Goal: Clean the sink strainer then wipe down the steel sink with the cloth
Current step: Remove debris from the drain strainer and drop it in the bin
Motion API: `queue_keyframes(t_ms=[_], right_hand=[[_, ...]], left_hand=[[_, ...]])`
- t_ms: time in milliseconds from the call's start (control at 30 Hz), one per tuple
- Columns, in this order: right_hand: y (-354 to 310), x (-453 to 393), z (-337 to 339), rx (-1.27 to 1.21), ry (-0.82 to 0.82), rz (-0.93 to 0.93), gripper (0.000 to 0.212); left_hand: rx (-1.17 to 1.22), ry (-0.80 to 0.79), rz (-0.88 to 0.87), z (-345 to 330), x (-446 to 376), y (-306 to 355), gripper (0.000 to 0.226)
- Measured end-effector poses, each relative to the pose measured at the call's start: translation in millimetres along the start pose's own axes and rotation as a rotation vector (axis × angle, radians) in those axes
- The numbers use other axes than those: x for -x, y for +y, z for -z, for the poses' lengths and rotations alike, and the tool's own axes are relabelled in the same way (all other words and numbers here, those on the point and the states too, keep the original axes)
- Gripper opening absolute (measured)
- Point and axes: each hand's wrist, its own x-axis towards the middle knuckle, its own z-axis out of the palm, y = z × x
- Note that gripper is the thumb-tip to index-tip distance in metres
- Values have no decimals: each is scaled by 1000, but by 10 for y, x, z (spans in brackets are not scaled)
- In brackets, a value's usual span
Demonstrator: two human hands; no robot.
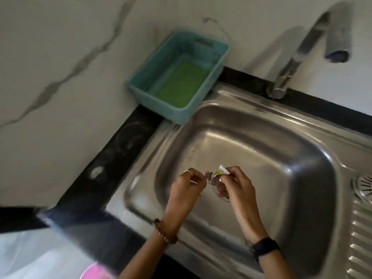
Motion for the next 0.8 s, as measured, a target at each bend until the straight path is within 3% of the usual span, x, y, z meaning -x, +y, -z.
queue_keyframes(t_ms=[167,267,367,500,633,800], right_hand=[[-326,883,-795,-11,-344,134,2],[-203,1495,-1308,21,-502,170,10],[130,2079,-1794,128,-626,191,21],[846,2597,-2356,347,-734,140,29],[1773,2809,-2948,631,-862,101,31],[3238,2676,-3710,841,-936,48,11]], left_hand=[[210,230,-3,881,1087,-342,19],[370,377,29,1302,1671,-789,8],[439,562,81,1663,2231,-1438,19],[523,695,257,1926,2811,-2507,14],[567,725,485,2001,2958,-3719,14],[583,669,685,1940,2525,-5213,9]])
